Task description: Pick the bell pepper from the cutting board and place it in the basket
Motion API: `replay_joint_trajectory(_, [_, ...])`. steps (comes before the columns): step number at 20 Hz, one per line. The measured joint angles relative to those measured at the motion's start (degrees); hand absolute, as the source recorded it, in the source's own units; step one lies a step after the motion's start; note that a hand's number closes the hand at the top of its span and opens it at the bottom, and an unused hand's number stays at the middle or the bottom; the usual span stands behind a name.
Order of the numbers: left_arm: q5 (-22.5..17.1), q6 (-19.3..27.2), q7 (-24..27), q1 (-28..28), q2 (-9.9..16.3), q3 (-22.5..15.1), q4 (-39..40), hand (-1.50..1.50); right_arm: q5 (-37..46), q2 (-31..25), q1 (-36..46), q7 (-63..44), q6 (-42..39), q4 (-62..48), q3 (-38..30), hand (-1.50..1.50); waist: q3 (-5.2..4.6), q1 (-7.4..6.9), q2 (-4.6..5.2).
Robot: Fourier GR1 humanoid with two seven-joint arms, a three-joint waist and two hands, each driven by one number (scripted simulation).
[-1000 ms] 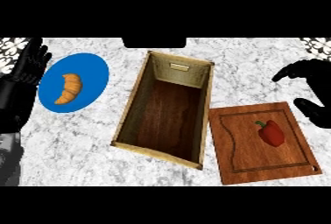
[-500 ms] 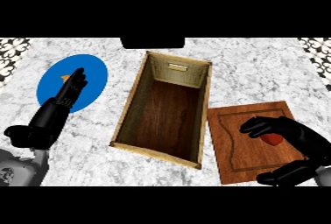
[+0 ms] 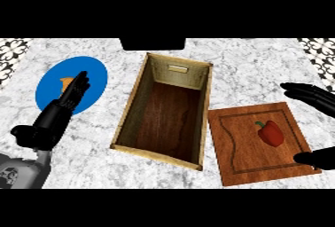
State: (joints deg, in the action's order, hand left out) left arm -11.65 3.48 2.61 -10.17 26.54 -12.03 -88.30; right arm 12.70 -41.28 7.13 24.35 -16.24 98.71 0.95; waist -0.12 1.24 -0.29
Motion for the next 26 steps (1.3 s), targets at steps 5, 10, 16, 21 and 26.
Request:
replay_joint_trajectory(5, [0.07,-0.57,0.00,0.61,-0.16,-0.04,-0.85,0.00,4.84,-11.03,1.43,-5.38,-7.42,2.29,-0.96,-1.50,-0.04,-0.67,0.02])
replay_joint_trajectory(10, [0.54,-1.21,0.01,0.49,-0.77,0.34,-0.83,0.00,2.96,-18.76,1.74,-6.91,-18.40,3.41,-2.91,-1.50,0.03,-0.81,0.13])
replay_joint_trajectory(16, [2.04,-2.18,-0.87,-0.51,-2.58,1.63,-0.15,0.00,2.74,-21.60,1.21,-4.03,-24.76,0.87,-7.98,-1.50,0.08,-0.98,0.21])
replay_joint_trajectory(21, [3.78,-3.15,-1.72,-0.37,-4.10,2.72,-0.66,0.00,5.23,-20.10,-0.30,-3.02,-24.59,0.60,-10.09,-1.50,0.12,-1.08,0.23])
replay_joint_trajectory(26, [3.83,-4.78,-1.71,0.35,-4.34,4.46,-1.50,0.00,9.07,-16.88,-0.26,0.45,-21.21,-4.39,-8.24,-1.50,0.13,-1.42,0.31])
